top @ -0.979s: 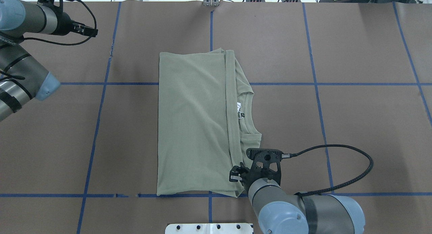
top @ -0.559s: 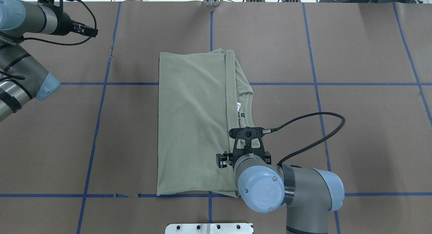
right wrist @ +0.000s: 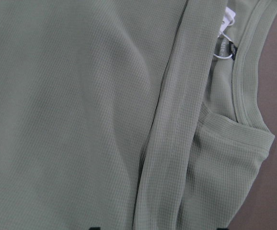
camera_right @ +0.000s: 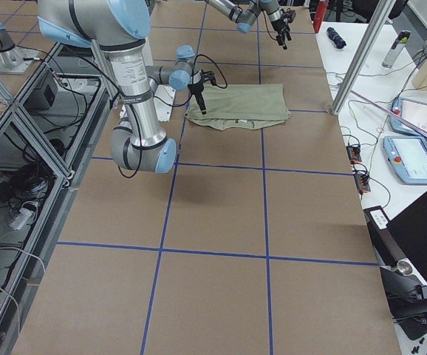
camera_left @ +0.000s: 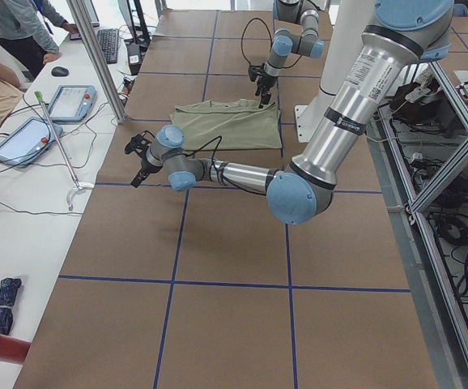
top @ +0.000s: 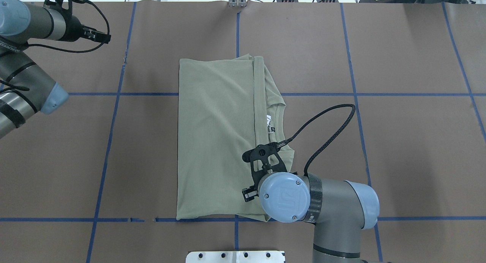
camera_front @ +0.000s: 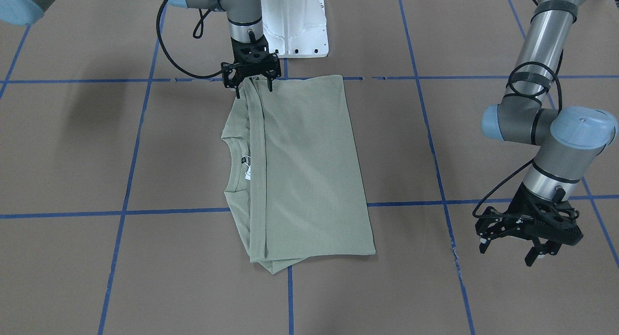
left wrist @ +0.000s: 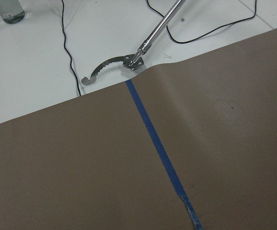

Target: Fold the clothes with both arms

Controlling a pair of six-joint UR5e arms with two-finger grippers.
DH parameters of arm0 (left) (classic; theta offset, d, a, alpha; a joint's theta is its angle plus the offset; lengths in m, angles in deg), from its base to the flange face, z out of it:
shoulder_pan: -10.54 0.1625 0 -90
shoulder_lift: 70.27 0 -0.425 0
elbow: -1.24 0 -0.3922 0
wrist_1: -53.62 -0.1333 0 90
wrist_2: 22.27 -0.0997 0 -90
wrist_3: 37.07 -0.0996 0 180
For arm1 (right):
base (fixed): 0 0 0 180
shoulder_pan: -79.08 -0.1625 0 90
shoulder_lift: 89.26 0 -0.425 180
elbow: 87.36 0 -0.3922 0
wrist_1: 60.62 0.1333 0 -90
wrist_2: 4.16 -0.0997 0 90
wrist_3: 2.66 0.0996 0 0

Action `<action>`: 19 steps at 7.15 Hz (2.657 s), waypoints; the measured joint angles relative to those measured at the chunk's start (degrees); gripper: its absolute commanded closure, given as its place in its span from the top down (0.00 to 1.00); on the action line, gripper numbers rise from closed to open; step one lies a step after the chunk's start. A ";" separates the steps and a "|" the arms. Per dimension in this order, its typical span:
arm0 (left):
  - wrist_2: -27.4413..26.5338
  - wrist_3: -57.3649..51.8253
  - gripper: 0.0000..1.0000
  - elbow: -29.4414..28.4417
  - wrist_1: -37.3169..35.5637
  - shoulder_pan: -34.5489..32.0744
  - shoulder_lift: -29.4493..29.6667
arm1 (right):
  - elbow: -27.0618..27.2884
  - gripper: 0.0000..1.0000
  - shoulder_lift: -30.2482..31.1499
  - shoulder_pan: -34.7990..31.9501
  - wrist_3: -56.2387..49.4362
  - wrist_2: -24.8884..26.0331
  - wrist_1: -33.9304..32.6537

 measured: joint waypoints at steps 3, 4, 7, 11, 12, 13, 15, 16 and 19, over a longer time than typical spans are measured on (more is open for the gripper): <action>0.00 0.07 1.00 -0.10 0.00 0.52 -0.09 | 0.29 0.44 -0.09 0.77 -3.47 -0.88 -1.99; 0.00 0.07 1.00 -0.12 0.00 0.54 -0.11 | 0.30 0.45 -0.15 1.34 -3.57 -0.90 -2.08; 0.00 0.07 1.00 -0.19 0.00 0.56 -0.12 | 0.13 0.44 0.01 2.52 -3.62 -0.92 -2.04; 0.00 0.07 1.00 -0.18 0.00 0.57 -0.12 | 0.06 0.00 0.32 2.67 -3.59 -0.54 -2.09; 0.00 0.07 1.00 -0.18 0.00 0.60 -0.13 | 0.14 0.00 0.33 2.57 -3.52 -0.38 -2.13; 0.00 0.07 1.00 -0.18 0.00 0.72 -0.13 | 0.54 0.00 0.53 2.24 -3.47 -0.28 -2.20; 0.00 0.49 1.00 -0.14 0.00 1.02 -0.13 | 3.80 0.00 3.21 1.54 -2.30 -0.08 -2.47; 0.00 0.71 1.00 -0.13 0.00 1.06 -0.13 | 5.20 0.00 5.59 1.76 0.91 0.64 -2.39; 0.00 0.85 1.00 -0.12 0.00 1.23 -0.13 | 6.05 0.76 8.35 6.02 19.35 5.61 -2.03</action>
